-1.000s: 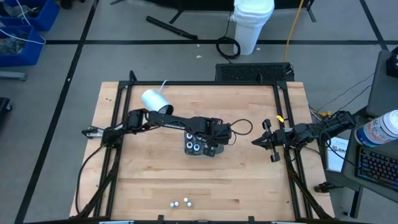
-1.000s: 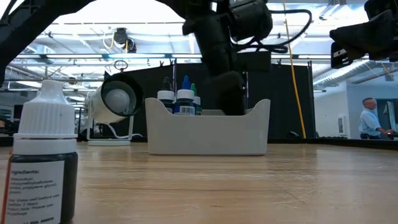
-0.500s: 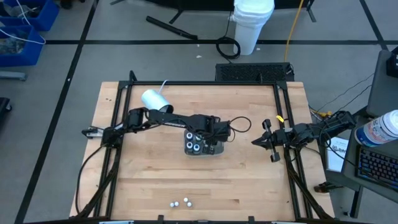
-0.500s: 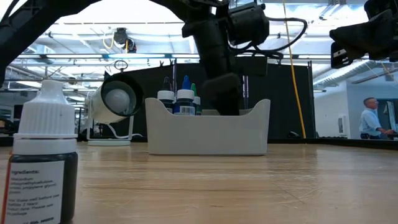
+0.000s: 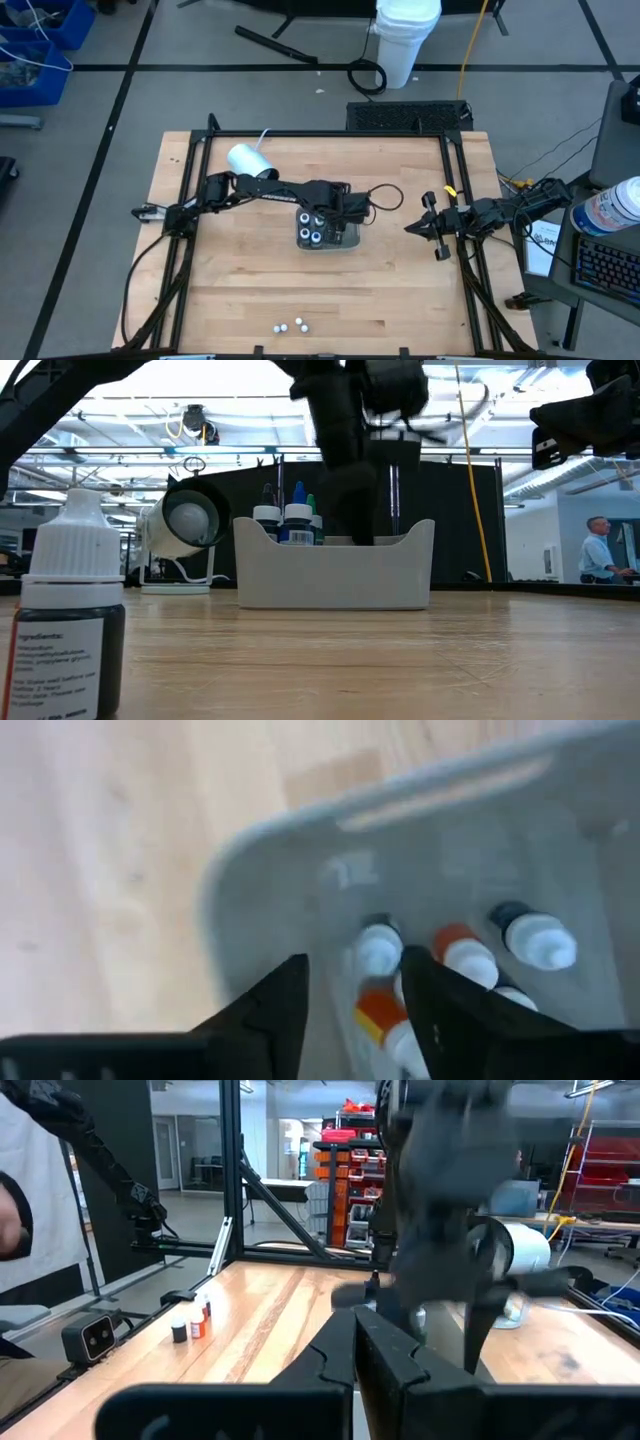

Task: Pick & Place food coloring
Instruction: Put the small blue food coloring bottle into the gray bin

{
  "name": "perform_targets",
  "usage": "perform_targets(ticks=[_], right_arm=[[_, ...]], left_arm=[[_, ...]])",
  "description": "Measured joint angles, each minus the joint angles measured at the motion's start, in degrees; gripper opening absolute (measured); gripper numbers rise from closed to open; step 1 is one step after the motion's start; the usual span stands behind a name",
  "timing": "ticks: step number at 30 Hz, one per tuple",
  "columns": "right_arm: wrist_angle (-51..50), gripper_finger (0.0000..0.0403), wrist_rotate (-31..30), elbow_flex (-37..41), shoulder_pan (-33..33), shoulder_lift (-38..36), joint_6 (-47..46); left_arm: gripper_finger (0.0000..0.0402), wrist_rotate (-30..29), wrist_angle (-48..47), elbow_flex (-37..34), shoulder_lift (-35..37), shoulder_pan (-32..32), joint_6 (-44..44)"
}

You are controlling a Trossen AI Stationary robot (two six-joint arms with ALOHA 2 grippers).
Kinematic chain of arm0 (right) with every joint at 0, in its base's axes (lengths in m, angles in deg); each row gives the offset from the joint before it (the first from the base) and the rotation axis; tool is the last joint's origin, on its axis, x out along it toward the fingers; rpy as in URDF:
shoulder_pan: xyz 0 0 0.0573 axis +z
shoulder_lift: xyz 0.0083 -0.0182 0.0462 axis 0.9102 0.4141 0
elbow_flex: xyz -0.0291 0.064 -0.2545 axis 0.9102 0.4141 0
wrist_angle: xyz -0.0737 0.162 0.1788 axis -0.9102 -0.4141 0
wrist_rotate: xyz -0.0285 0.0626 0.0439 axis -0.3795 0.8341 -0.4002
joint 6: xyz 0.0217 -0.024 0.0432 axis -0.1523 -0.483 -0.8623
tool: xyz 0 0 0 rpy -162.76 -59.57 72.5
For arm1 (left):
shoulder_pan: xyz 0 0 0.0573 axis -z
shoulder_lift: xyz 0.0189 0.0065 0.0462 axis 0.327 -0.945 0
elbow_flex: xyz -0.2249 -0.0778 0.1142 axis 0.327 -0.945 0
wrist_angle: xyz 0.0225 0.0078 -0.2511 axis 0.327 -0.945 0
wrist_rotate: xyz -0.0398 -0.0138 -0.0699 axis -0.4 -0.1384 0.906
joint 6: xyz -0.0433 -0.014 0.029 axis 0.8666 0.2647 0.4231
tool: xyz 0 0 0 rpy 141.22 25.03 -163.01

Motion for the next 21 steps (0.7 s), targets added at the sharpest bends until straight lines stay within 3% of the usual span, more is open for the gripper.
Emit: perform_targets(ticks=[6, 12, 16, 21], right_arm=[[1.1, 0.0, 0.1, 0.0, 0.0, 0.2, 0.1], [1.3, 0.0, 0.1, 0.0, 0.0, 0.6, 0.2], [1.3, 0.0, 0.1, 0.0, 0.0, 0.6, 0.1], [0.8, 0.0, 0.2, 0.0, 0.0, 0.8, -0.5]], left_arm=[[0.0178, -0.1, -6.3, 8.2, 4.3, 1.0, 1.3], [0.0167, 0.7, -23.2, 13.3, 12.4, 4.0, 8.9], [0.0159, 1.6, -25.6, 5.5, 21.4, 7.5, 20.0], [0.0157, 1.8, -11.5, -17.2, 33.8, 15.6, 28.9]])
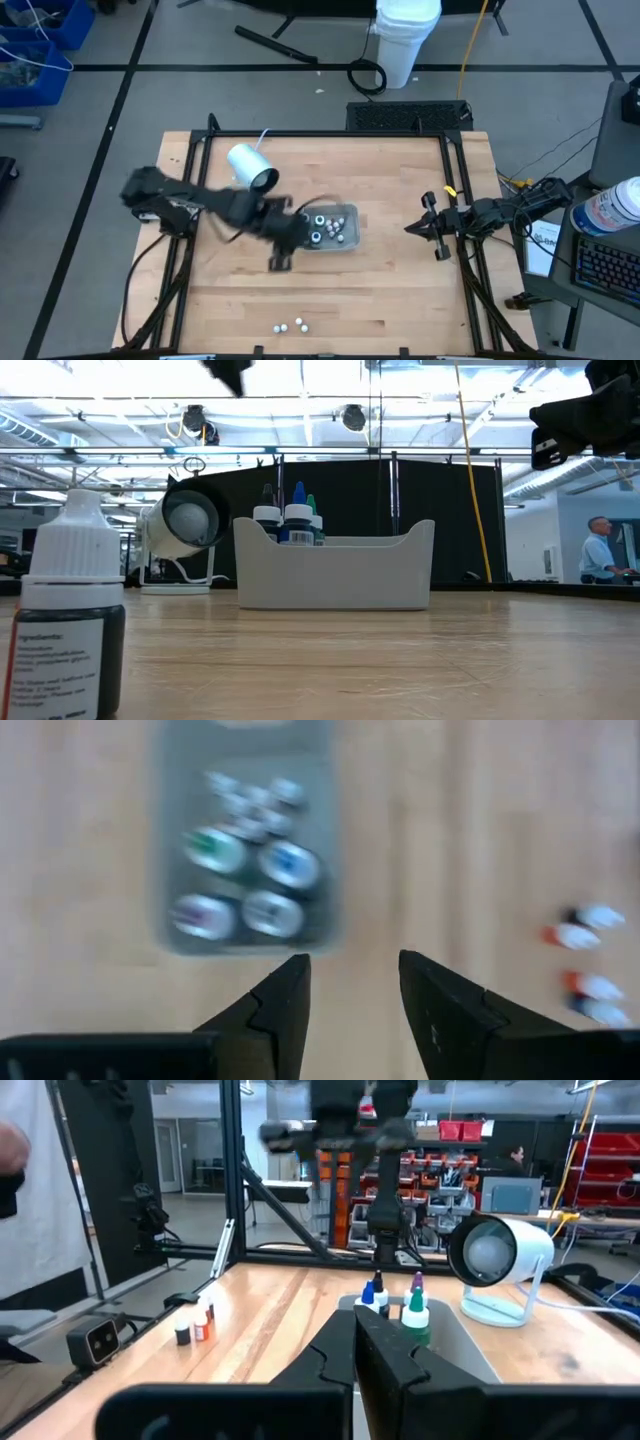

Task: Pick & Place food coloring
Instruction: Put the small blue food coloring bottle into the gray bin

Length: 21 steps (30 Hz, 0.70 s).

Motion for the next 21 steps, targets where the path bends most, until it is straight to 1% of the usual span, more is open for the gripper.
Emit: perform_targets(ticks=[3, 5, 7, 9, 11, 13, 15, 16, 21], right_arm=[[-0.3, 0.0, 0.0, 0.0, 0.1, 0.1, -1.0], [-0.4, 0.0, 0.0, 0.0, 0.1, 0.2, -1.0], [-0.4, 0.0, 0.0, 0.0, 0.1, 0.3, -1.0], [-0.4, 0.0, 0.0, 0.0, 0.1, 0.3, -1.0], [-0.4, 0.0, -0.1, 0.0, 0.1, 0.3, -0.8], [-0.4, 0.0, -0.1, 0.0, 0.1, 0.3, -0.8], [-0.4, 0.0, -0.1, 0.0, 0.1, 0.3, -0.8], [-0.4, 0.0, -0.1, 0.0, 0.1, 0.3, -0.8], [-0.4, 0.0, -0.1, 0.0, 0.1, 0.3, -1.0]], left_arm=[[0.0156, 3.1, 11.3, -14.6, 6.4, 4.9, 3.7], [0.0155, 4.3, 19.2, -23.1, 9.8, 7.8, 7.3], [0.0147, 3.8, 26.8, -30.4, 12.7, 10.6, 11.0], [0.0127, 0.9, 34.7, -36.6, 15.0, 13.3, 12.8], [0.0099, -3.2, 41.6, -41.6, 16.5, 15.8, 13.0], [0.0062, -7.3, 47.9, -46.1, 17.2, 17.8, 12.5], [0.0021, -9.6, 54.3, -49.6, 17.2, 19.1, 11.3], [0.0011, -10.1, 57.9, -51.1, 17.2, 19.4, 10.5], [0.0015, -17.0, 73.6, -58.1, 16.8, 21.2, 6.6]])
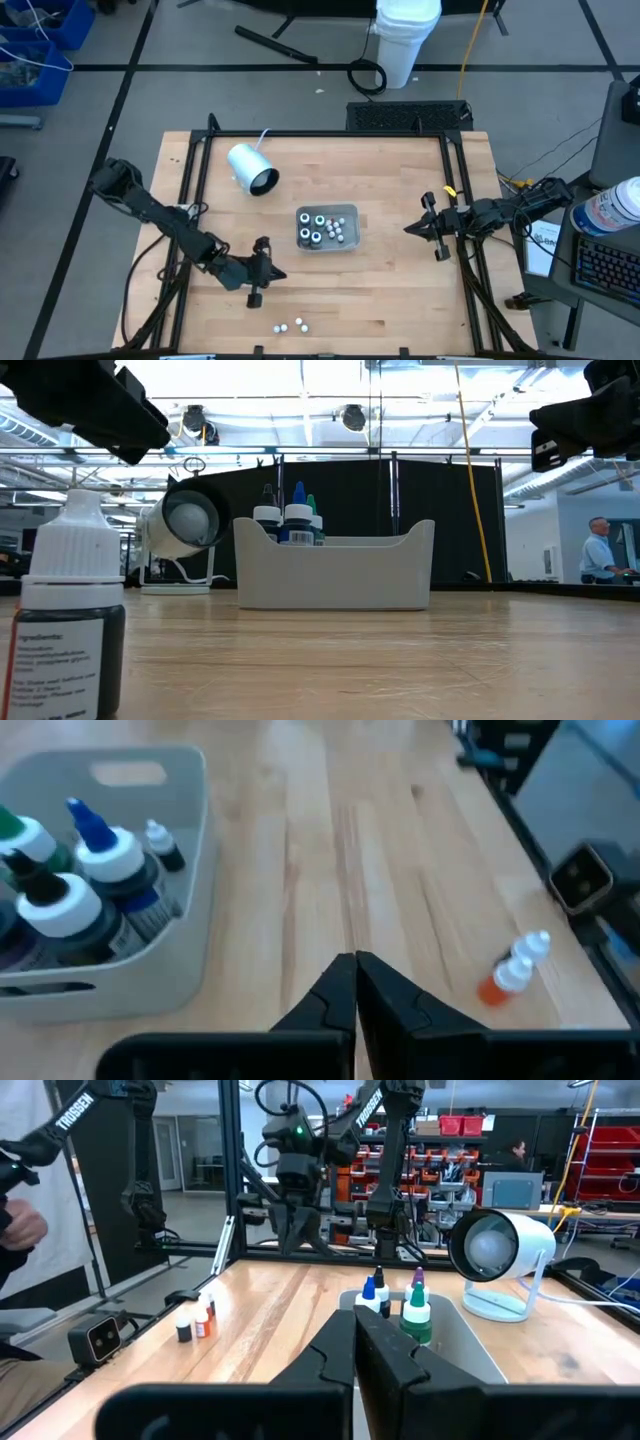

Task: Pick & Place food coloring
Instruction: Put the small blue food coloring bottle into the gray bin

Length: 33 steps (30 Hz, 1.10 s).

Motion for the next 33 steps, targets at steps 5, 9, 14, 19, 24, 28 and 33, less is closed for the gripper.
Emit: perform_targets(ticks=[5, 9, 14, 19, 24, 28, 33], right_arm=[[-0.1, 0.0, 0.0, 0.0, 0.0, 0.0, 0.0], [-0.2, 0.0, 0.0, 0.0, 0.0, 0.0, -0.2], [-0.5, 0.0, 0.0, 0.0, 0.0, 0.0, -1.5], [-0.8, 0.0, 0.0, 0.0, 0.0, 0.0, -1.5], [-0.8, 0.0, 0.0, 0.0, 0.0, 0.0, -1.5], [-0.8, 0.0, 0.0, 0.0, 0.0, 0.0, -1.5], [-0.8, 0.0, 0.0, 0.0, 0.0, 0.0, -1.5]], left_arm=[[0.0004, -1.8, 6.1, -3.9, 0.0, 0.6, 2.2], [0.0019, -1.3, 6.6, -4.6, 0.0, 0.8, 6.3], [0.0025, -0.8, 6.5, -4.7, 0.0, 1.1, 7.2], [0.0007, -0.6, 6.2, -4.7, 0.0, 1.3, 6.7], [0.0012, -0.6, 6.2, -4.7, 0.0, 1.3, 6.7], [0.0031, -0.7, 6.1, -4.7, 0.0, 1.3, 6.6], [0.0035, -0.7, 5.2, -4.7, 0.0, 1.3, 7.1]])
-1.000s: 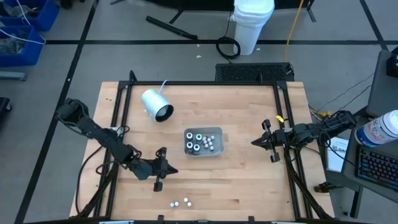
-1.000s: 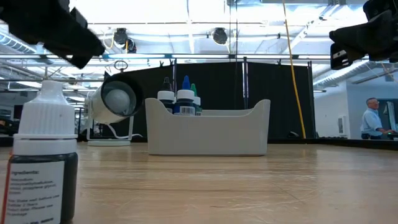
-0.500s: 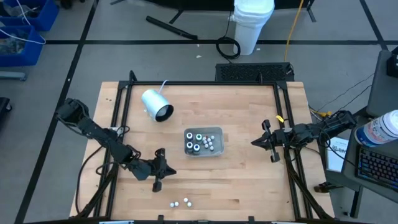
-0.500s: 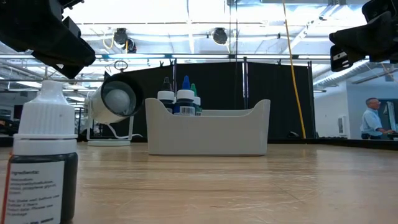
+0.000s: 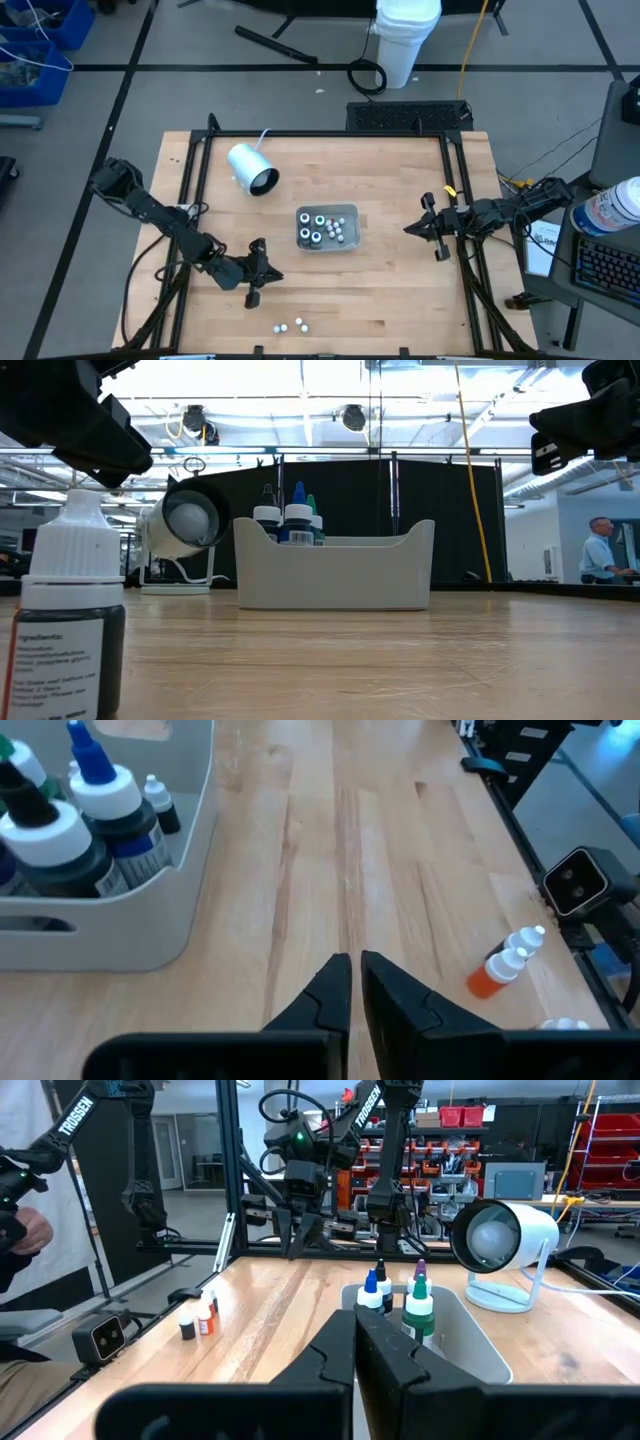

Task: Pick & Place food coloring
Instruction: Put the small blue food coloring bottle into the gray bin

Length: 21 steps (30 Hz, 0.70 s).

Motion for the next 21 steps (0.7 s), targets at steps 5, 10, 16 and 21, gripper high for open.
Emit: perform_targets(ticks=[5, 10, 16, 21], right_arm=[[0.0, 0.0, 0.0, 0.0, 0.0, 0.0, 0.0], [0.0, 0.0, 0.0, 0.0, 0.0, 0.0, 0.0], [0.0, 0.0, 0.0, 0.0, 0.0, 0.0, 0.0], [0.0, 0.0, 0.0, 0.0, 0.0, 0.0, 0.0]], left_arm=[[0.003, 0.0, -0.7, 0.0, 0.0, 0.0, 0.6], [0.002, 0.0, -1.3, 0.0, 0.0, 0.0, 0.7], [0.0005, 0.0, -1.3, 0.0, 0.0, 0.0, 0.8], [0.001, 0.0, -1.3, 0.0, 0.0, 0.0, 0.7]])
